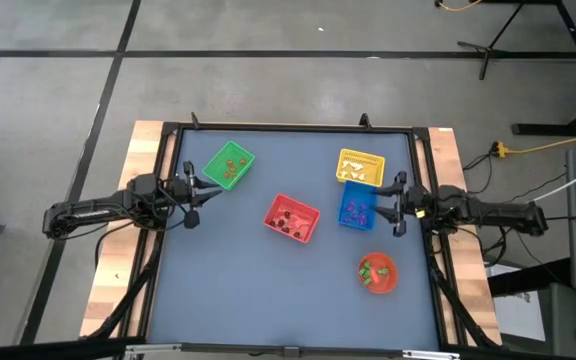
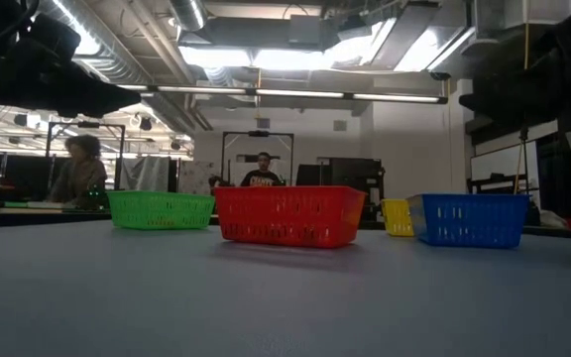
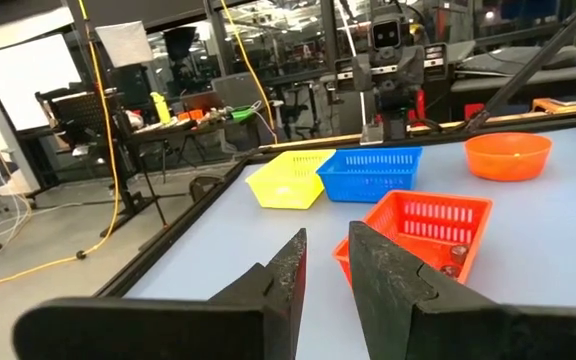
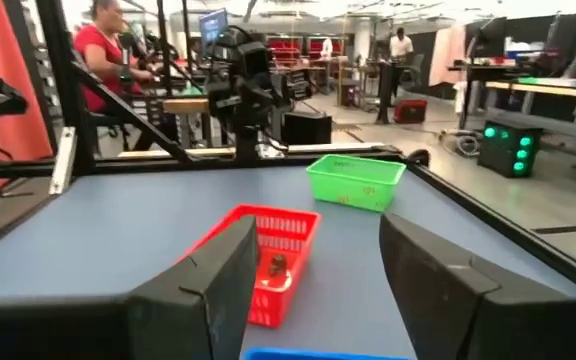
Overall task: Sort Halloween decoration
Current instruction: Return to Home Position
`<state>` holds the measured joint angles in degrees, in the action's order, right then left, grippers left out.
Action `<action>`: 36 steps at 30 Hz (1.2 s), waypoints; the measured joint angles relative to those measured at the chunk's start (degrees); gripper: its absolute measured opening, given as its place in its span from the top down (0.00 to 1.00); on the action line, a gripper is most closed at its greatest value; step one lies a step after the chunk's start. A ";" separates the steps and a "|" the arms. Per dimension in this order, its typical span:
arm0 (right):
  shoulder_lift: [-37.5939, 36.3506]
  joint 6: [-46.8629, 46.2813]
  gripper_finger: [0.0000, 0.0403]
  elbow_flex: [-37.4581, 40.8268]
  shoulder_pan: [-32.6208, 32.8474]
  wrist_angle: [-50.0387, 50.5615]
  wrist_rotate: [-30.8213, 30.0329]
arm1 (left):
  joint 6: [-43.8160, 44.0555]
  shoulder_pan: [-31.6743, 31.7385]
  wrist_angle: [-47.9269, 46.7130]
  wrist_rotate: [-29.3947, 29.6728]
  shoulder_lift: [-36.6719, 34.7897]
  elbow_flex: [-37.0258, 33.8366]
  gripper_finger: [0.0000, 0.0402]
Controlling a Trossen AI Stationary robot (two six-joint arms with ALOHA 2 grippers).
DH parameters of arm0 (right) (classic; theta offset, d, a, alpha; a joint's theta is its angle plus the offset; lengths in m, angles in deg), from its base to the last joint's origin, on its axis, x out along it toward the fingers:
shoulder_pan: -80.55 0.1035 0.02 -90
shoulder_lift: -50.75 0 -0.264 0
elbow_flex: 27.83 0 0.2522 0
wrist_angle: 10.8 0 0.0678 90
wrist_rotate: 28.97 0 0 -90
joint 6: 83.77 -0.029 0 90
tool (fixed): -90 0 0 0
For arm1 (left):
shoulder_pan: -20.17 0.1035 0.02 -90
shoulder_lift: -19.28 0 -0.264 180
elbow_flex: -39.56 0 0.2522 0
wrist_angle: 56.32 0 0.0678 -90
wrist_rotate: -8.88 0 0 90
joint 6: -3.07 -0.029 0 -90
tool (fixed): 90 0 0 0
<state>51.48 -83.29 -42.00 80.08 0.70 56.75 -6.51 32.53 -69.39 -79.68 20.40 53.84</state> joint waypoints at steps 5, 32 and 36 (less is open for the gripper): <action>0.73 0.00 0.48 -0.04 -0.68 0.78 1.95 | -0.02 0.00 0.02 0.80 -0.01 0.00 0.84; 1.03 -0.16 0.48 -0.04 -0.67 1.00 1.97 | 0.00 0.00 0.02 0.82 0.00 0.00 0.84; 1.03 -0.16 0.48 -0.04 -0.67 1.03 1.97 | 0.00 0.00 0.02 0.82 -0.01 0.00 0.84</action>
<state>52.51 -83.45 -42.04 79.41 1.73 58.72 -6.51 32.53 -69.37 -78.85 20.40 53.84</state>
